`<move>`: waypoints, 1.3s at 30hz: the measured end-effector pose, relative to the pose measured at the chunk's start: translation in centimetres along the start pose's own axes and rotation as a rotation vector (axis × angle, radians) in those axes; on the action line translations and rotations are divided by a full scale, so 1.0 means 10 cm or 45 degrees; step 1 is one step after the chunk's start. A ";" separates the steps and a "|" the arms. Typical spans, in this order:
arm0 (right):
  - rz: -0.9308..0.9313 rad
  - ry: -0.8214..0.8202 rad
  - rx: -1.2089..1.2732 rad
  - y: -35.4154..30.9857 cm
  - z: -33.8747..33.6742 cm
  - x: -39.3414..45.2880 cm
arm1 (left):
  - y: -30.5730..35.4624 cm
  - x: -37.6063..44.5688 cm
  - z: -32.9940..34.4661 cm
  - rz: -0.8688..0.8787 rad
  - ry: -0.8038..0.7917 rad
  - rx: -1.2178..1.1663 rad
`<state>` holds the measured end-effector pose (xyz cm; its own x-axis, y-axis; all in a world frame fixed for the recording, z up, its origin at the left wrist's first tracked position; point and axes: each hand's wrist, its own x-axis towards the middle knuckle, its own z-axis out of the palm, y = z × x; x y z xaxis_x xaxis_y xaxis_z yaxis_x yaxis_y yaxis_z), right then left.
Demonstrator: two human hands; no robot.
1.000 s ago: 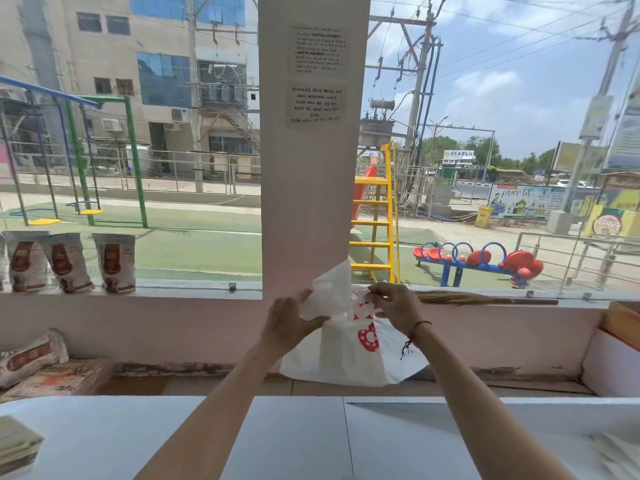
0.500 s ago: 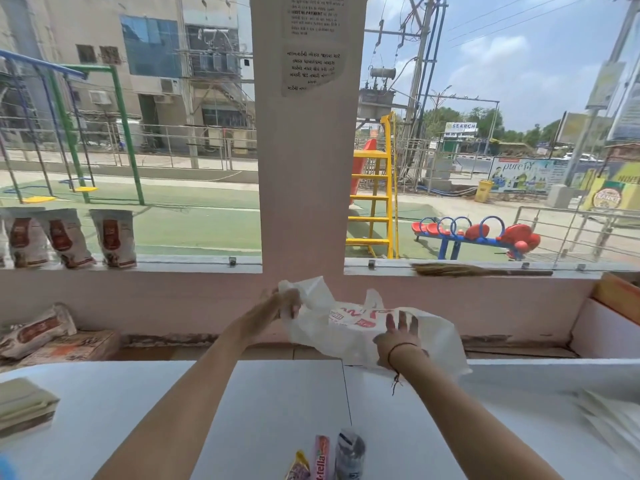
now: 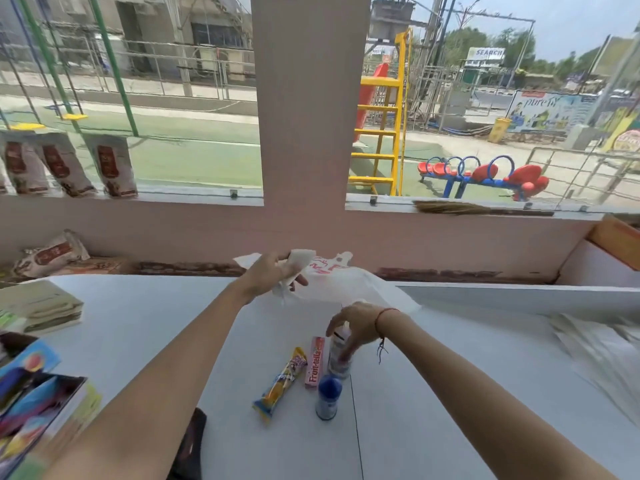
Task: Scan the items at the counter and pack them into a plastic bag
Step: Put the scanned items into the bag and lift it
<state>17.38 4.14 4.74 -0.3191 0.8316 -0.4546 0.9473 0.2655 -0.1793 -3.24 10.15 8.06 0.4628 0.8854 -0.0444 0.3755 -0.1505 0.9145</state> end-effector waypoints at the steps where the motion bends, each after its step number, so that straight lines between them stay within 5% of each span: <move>1: 0.029 -0.039 -0.045 -0.01 0.11 0.00 | -0.05 -0.03 0.06 0.000 0.010 -0.003; 6: 0.066 0.174 0.111 0.15 0.13 0.03 | -0.27 -0.14 0.15 -0.003 0.080 -0.036; 12: 0.019 0.857 0.520 0.01 -0.39 0.07 | -0.22 -0.19 0.10 -0.013 0.164 -0.267; 17: 0.125 0.704 0.301 -0.15 -0.17 0.63 | -0.11 -0.28 0.04 0.007 0.055 -0.509; 21: 0.268 0.695 0.107 -0.02 -0.02 0.89 | -0.16 -0.43 -0.20 -0.003 0.084 -0.307; 26: 0.194 0.590 -0.201 0.00 -0.05 0.95 | -0.44 -0.43 -0.18 -0.143 0.096 -0.059; 31: -0.044 0.794 -0.285 -0.10 -0.04 0.67 | -0.57 -0.32 0.01 -0.187 0.124 -0.028; 32: -0.127 0.724 -0.125 -0.15 -0.06 0.55 | -0.59 -0.29 0.03 -0.191 0.121 -0.024; 34: -0.152 0.214 0.143 -0.28 -0.06 0.31 | -0.63 -0.25 0.08 -0.193 0.101 -0.031; 36: -0.076 -0.259 0.027 -0.37 0.03 0.19 | -0.64 -0.24 0.12 -0.196 0.090 -0.057; 39: 0.053 -0.522 -0.020 -0.44 0.23 0.16 | -0.65 -0.27 0.19 -0.185 0.083 -0.077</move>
<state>12.64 3.21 2.83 -0.2625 0.5793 -0.7717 0.9589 0.2461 -0.1414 -5.44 7.90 1.45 0.3529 0.9230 -0.1535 0.3850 0.0062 0.9229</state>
